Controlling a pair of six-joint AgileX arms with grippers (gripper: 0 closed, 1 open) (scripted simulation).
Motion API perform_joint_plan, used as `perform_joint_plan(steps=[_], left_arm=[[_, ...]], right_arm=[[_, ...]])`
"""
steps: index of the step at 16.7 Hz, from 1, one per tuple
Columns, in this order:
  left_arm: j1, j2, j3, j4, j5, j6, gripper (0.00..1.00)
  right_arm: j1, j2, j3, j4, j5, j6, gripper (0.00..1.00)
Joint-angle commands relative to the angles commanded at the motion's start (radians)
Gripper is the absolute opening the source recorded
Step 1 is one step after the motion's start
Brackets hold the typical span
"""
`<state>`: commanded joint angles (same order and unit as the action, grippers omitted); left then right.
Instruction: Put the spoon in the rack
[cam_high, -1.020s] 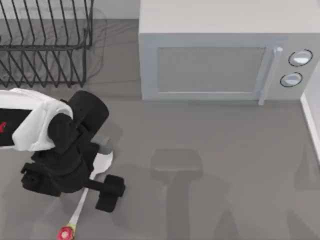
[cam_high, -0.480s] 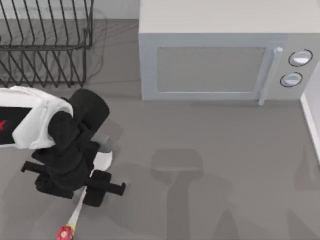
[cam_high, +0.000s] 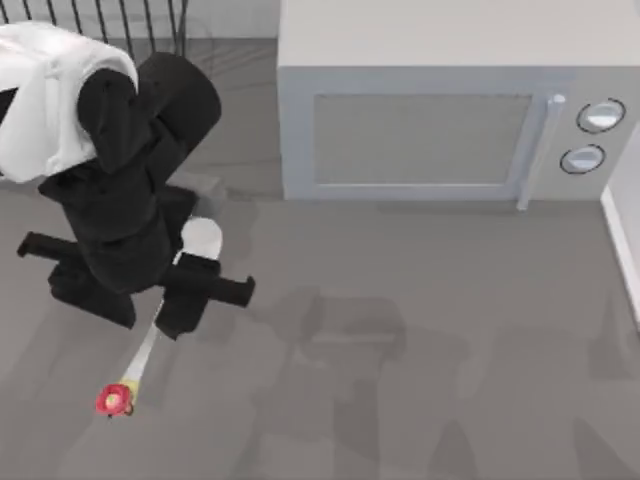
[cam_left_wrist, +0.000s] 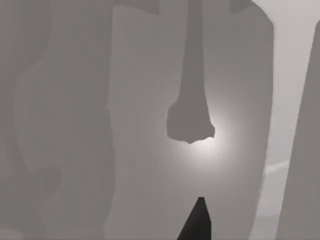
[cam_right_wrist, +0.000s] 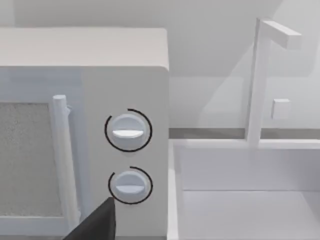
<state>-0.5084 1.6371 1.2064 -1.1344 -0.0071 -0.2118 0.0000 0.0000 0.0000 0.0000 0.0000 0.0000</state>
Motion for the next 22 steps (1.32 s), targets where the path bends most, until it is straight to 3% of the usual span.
perform_joint_plan(steps=[6,13,17,22], left_arm=[[-0.002,-0.083,0.26,-0.331,0.001,0.0,0.0],[0.002,-0.095,0.284,-0.356,0.0,0.003,0.0],[0.065,-0.158,0.257,-0.252,0.02,0.023,0.0],[0.249,-0.321,0.162,0.085,0.075,0.079,0.0]], right_arm=[[0.0,0.0,0.0,0.0,0.0,0.0,1.0],[0.0,0.0,0.0,0.0,0.0,0.0,1.0],[0.0,0.0,0.0,0.0,0.0,0.0,1.0],[0.0,0.0,0.0,0.0,0.0,0.0,1.0]])
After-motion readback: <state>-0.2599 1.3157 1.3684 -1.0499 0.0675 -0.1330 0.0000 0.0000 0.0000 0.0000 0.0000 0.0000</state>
